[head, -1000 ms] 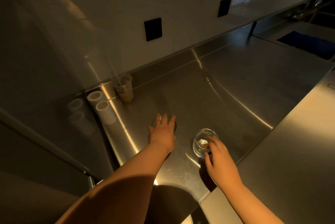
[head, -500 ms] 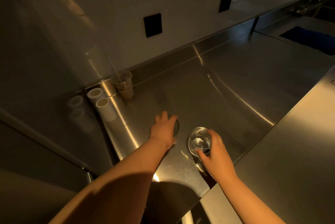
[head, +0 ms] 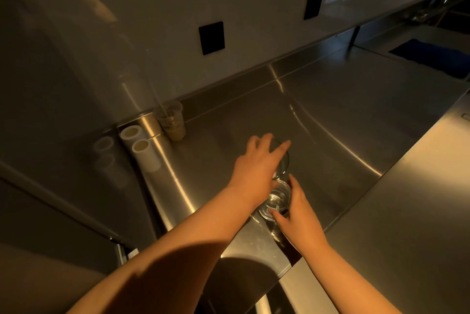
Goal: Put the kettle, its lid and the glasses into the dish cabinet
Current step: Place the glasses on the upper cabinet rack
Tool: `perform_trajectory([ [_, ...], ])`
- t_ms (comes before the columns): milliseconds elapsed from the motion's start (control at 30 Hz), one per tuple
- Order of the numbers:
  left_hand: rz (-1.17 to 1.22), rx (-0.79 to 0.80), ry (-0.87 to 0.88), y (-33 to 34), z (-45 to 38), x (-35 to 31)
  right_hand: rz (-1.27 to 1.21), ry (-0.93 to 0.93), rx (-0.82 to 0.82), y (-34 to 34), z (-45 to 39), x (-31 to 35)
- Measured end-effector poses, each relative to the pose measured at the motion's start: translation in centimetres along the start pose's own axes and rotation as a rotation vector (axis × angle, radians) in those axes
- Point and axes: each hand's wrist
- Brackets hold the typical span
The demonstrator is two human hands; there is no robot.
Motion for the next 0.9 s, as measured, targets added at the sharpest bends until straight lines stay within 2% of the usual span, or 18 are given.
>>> perform_trajectory([
  [167, 0.061, 0.027, 0.044, 0.1, 0.2, -0.9, -0.083, -0.073, -0.080, -1.1, 0.2, 0.2],
  [433, 0.173, 0.047, 0.078, 0.7, 0.1, -1.5, -0.011, -0.188, -0.166, -2.1, 0.6, -0.1],
  [900, 0.222, 0.055, 0.104, 1.8, 0.2, -0.9, -0.062, -0.138, -0.104, -1.4, 0.4, -0.4],
])
Point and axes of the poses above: each hand's wrist, its own z-axis away from the middle knuckle, its own y-axis out of the palm, x = y × z, and after that the axes turned 14 degrees about y, right-handed
